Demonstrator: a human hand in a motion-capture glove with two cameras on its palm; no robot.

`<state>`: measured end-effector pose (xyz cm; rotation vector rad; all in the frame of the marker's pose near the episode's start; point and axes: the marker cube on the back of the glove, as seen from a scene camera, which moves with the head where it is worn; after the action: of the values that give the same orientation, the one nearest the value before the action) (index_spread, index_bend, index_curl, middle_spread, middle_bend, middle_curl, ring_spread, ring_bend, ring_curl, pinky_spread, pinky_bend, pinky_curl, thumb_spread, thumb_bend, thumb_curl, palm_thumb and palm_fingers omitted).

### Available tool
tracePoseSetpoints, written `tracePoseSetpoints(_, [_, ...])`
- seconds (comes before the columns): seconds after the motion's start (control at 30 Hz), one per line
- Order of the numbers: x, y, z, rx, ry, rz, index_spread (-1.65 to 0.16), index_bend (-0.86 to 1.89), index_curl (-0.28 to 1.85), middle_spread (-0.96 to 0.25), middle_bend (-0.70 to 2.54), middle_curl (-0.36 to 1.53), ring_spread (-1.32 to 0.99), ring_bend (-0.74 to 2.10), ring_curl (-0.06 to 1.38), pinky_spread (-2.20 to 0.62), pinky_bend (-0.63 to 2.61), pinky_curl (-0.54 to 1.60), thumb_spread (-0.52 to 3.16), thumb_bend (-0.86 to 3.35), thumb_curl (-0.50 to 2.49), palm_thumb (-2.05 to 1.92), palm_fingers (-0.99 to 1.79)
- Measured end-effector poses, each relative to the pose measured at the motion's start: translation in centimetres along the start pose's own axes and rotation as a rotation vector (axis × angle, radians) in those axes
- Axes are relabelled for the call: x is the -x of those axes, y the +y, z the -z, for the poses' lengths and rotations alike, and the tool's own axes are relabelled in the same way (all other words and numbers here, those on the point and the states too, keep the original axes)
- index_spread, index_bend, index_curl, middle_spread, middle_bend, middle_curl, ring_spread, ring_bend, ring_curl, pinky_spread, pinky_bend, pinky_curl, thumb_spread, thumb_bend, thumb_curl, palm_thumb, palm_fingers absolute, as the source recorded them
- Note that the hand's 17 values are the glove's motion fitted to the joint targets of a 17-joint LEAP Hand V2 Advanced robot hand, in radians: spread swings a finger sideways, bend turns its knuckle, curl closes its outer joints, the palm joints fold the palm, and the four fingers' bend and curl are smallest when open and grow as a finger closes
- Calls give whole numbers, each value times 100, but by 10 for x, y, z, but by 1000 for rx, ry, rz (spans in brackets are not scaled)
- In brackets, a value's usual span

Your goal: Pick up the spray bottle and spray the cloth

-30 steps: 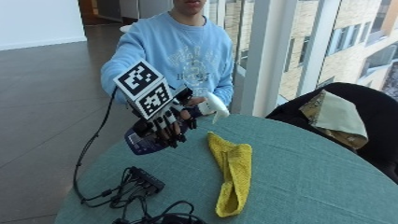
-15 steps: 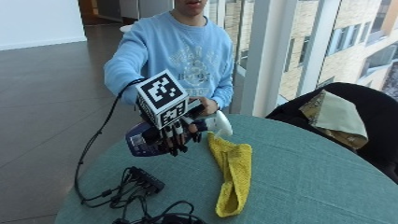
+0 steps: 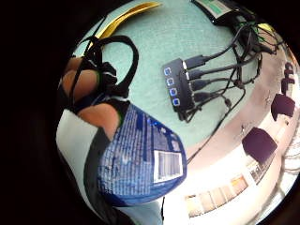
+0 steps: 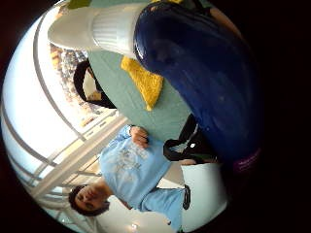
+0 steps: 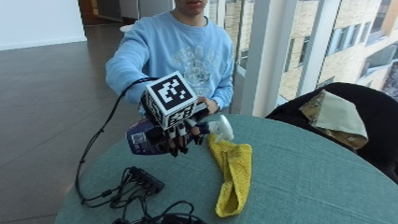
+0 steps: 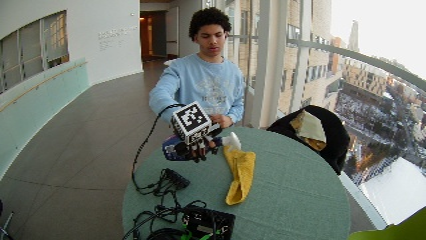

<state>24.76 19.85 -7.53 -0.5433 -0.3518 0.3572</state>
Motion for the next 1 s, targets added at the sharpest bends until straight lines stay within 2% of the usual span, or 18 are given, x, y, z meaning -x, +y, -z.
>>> tracePoseSetpoints(1.0, [9,-3,0,22,28,-6,-31,7,16,-6,27,43,3,54,36,18,40,38,94,-2,68,86,92])
